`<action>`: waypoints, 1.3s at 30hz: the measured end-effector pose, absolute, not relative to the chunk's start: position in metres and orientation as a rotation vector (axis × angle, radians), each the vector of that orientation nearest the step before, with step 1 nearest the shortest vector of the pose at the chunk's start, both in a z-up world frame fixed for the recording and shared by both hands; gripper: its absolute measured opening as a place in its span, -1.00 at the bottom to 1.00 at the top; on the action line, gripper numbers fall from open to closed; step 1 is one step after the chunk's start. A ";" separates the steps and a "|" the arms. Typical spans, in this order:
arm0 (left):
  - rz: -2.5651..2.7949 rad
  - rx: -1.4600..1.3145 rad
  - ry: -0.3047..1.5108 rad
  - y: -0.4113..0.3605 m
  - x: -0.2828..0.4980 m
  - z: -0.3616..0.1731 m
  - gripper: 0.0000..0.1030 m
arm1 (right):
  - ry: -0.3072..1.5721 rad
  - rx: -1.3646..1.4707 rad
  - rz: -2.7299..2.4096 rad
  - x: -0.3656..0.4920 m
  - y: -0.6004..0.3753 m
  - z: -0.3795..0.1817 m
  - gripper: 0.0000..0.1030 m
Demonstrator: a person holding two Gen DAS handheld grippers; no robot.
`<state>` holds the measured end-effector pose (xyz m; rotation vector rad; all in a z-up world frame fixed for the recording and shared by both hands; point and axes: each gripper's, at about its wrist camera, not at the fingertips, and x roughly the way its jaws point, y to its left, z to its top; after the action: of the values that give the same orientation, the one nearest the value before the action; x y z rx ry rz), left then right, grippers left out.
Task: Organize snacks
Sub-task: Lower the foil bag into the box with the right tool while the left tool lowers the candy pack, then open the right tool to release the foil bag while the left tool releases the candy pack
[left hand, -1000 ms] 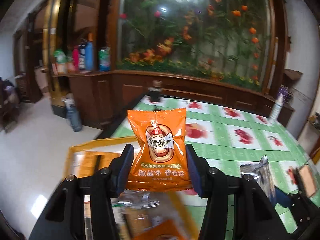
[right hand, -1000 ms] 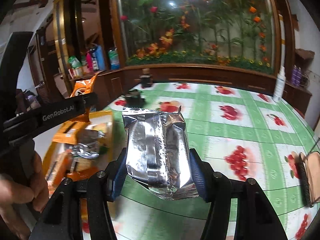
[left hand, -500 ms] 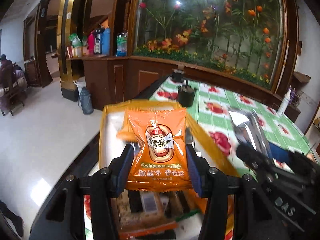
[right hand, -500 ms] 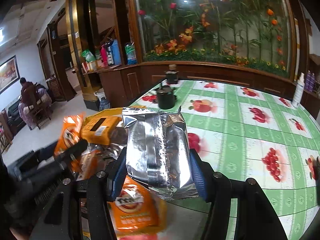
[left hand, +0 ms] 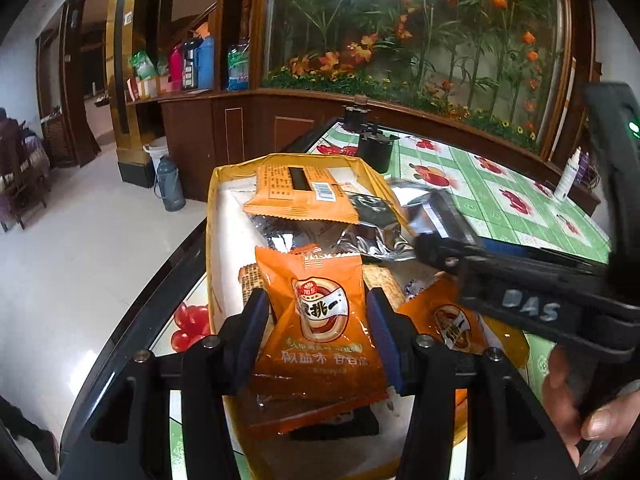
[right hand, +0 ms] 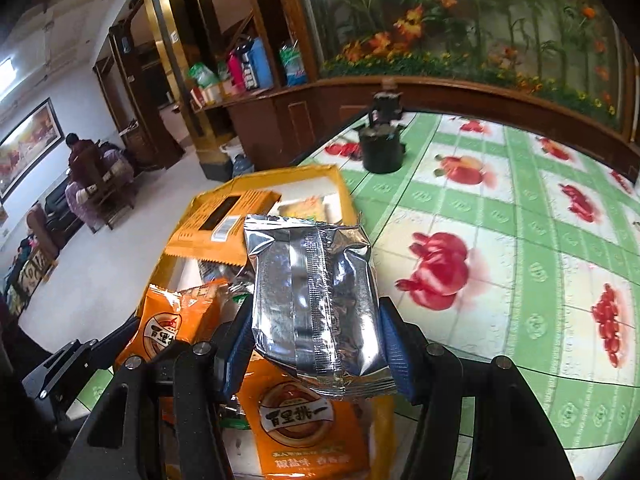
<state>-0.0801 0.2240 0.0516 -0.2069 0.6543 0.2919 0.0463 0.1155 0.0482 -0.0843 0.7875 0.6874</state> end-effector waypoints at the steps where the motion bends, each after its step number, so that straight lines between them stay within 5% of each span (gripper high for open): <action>1: 0.295 -0.200 0.652 0.222 -0.079 0.052 -0.02 | 0.792 -0.096 0.694 0.047 0.119 0.047 0.23; 23: 0.325 -0.151 0.696 0.203 -0.060 0.043 0.01 | 0.817 -0.124 0.764 0.040 0.128 0.031 0.27; 39: 0.395 -0.086 0.694 0.194 -0.064 0.045 0.32 | 0.731 -0.139 0.782 0.016 0.114 0.051 0.28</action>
<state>-0.0638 0.1943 0.0448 -0.0863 0.6937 0.3948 0.0160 0.1137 0.0505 -0.1385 0.7311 0.7818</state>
